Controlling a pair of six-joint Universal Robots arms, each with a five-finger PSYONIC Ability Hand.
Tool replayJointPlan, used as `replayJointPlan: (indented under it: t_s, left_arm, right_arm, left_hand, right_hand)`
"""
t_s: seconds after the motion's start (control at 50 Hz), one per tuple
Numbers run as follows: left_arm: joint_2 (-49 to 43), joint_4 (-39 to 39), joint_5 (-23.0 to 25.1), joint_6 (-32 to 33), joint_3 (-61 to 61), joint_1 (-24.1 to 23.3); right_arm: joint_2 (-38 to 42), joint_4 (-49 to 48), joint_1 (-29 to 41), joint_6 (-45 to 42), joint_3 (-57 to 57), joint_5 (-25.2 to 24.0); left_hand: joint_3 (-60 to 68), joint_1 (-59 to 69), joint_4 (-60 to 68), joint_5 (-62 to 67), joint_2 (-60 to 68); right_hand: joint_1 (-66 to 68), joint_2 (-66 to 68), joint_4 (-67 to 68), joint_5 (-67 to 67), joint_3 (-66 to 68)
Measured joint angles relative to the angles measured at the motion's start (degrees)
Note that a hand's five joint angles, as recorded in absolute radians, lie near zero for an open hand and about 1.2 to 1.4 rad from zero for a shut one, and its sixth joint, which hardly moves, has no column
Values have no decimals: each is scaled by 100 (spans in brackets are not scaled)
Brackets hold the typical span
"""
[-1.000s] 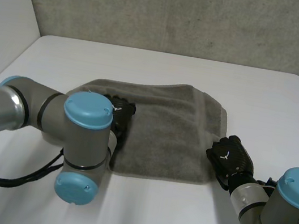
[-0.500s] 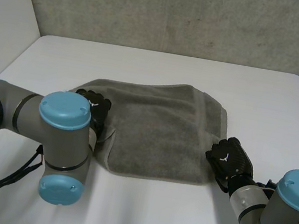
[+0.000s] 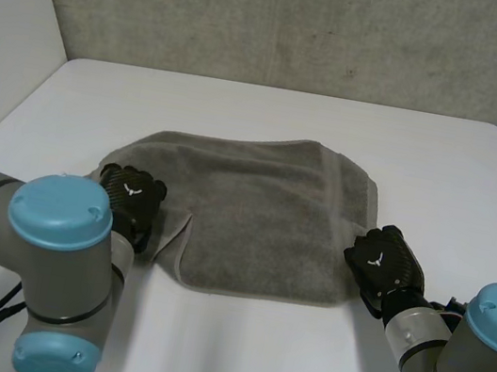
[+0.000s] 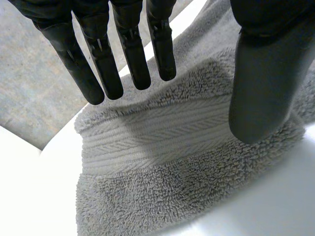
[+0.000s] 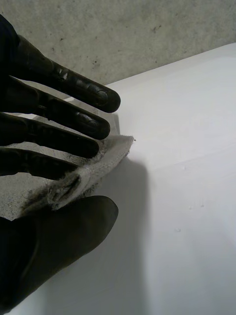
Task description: Fold the towel.
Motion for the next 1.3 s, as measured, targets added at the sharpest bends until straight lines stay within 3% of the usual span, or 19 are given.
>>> replayJointPlan:
  t_s: [0.4,0.72,0.88,1.02,1.08,1.2,1.3]
  left_arm:
    - [-203,-21,577,-542,-49,-90]
    - [-632,7,580,-480,420,-7]
    - [-793,64,562,-470,555,67]
    - [-808,141,548,-471,539,217]
    - [-706,180,544,-471,508,275]
    - [-218,211,543,-469,399,364]
    - [494,182,570,-469,268,484]
  right_arm:
    - [17,-7,-24,-5,-13,-23]
    - [58,-25,-75,-7,-59,-35]
    - [70,-26,-75,-7,-67,-30]
    - [72,-26,-75,-7,-66,-25]
    - [63,-27,-77,-4,-68,-24]
    - [-50,32,-96,57,-138,-13]
    - [-591,244,-171,139,-316,8]
  left_hand:
    - [-2,-5,-2,11,-5]
    - [171,115,136,250,163]
    - [1252,1222,1229,1243,1240]
    - [4131,4036,4079,4132,4055]
    - [4996,4356,4868,4738,4843]
    - [5112,4356,4931,4742,4860]
    - [5118,4356,4944,4742,4861]
  right_hand:
    - [0,0,0,0,0]
    - [0,0,0,0,0]
    - [0,0,0,0,0]
    - [0,0,0,0,0]
    - [15,15,16,15,11]
    - [1293,1995,1968,1863,1918]
    - [1293,2065,2075,1887,2022]
